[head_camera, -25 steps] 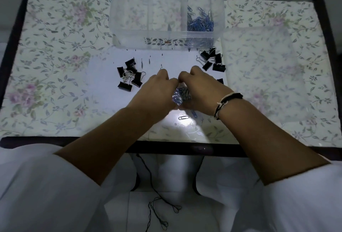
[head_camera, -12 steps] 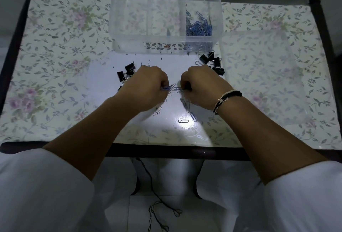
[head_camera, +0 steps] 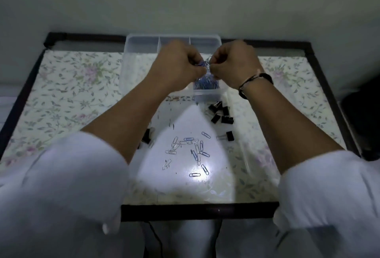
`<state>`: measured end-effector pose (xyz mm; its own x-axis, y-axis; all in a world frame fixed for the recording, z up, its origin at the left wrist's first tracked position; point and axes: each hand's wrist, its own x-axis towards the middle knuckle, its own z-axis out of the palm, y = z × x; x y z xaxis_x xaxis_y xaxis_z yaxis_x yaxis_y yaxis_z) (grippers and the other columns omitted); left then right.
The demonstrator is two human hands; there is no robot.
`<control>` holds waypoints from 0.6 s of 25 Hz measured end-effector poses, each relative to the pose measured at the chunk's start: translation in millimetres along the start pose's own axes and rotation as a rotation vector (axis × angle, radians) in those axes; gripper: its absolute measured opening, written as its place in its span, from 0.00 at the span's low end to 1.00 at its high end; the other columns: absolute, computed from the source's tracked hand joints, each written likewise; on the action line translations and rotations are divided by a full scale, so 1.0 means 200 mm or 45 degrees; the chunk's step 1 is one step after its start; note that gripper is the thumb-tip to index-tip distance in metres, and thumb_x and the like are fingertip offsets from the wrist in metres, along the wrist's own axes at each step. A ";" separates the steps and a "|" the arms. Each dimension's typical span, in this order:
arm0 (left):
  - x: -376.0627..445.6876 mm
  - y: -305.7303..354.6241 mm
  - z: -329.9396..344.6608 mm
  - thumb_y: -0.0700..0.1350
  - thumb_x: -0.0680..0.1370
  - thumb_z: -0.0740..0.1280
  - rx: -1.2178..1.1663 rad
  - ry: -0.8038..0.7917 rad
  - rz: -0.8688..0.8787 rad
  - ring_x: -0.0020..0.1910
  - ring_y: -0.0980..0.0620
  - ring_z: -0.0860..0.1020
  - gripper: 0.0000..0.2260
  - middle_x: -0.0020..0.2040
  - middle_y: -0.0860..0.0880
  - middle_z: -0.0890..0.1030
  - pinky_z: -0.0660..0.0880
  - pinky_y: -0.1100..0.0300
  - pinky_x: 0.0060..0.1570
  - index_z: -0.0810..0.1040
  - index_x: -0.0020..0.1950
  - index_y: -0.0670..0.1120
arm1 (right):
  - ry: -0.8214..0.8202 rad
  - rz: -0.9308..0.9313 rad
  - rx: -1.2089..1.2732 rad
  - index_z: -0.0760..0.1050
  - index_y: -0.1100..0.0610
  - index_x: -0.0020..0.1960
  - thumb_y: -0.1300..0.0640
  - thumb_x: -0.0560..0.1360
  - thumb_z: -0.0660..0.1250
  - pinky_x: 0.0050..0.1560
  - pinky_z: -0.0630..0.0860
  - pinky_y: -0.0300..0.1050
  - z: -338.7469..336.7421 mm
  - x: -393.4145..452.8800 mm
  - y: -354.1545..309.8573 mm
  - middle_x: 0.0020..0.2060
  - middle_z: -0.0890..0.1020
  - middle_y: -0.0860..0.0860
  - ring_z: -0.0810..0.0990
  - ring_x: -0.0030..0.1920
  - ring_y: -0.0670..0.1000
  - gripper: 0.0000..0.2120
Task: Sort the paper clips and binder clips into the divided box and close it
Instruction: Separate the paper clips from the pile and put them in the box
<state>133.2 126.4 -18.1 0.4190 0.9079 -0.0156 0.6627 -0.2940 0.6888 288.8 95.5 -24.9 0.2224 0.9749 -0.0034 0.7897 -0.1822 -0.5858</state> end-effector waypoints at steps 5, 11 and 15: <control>0.02 -0.05 0.07 0.47 0.73 0.76 0.108 -0.047 -0.046 0.46 0.52 0.81 0.20 0.54 0.47 0.84 0.72 0.65 0.44 0.80 0.64 0.47 | -0.073 0.051 -0.356 0.83 0.66 0.53 0.66 0.71 0.68 0.56 0.79 0.49 -0.01 0.05 -0.03 0.52 0.85 0.62 0.82 0.54 0.60 0.12; -0.65 -0.19 0.13 0.49 0.73 0.75 0.477 -0.457 -0.267 0.45 0.48 0.79 0.19 0.50 0.46 0.81 0.74 0.57 0.42 0.73 0.58 0.44 | -0.619 0.376 -0.271 0.68 0.65 0.67 0.56 0.74 0.70 0.47 0.70 0.41 0.16 -0.69 0.03 0.57 0.80 0.61 0.80 0.56 0.59 0.26; -0.77 -0.32 0.23 0.52 0.69 0.79 0.631 -0.715 -0.397 0.48 0.42 0.79 0.30 0.50 0.43 0.77 0.73 0.53 0.40 0.65 0.59 0.43 | -0.833 0.534 -0.246 0.60 0.64 0.68 0.51 0.66 0.79 0.51 0.74 0.49 0.48 -0.91 0.05 0.60 0.72 0.60 0.77 0.58 0.62 0.41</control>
<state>54.7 -7.8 -93.5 0.3313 0.7230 -0.6062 0.9432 -0.2699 0.1935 201.0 -72.3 -108.8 0.1898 0.6862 -0.7022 0.8129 -0.5110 -0.2796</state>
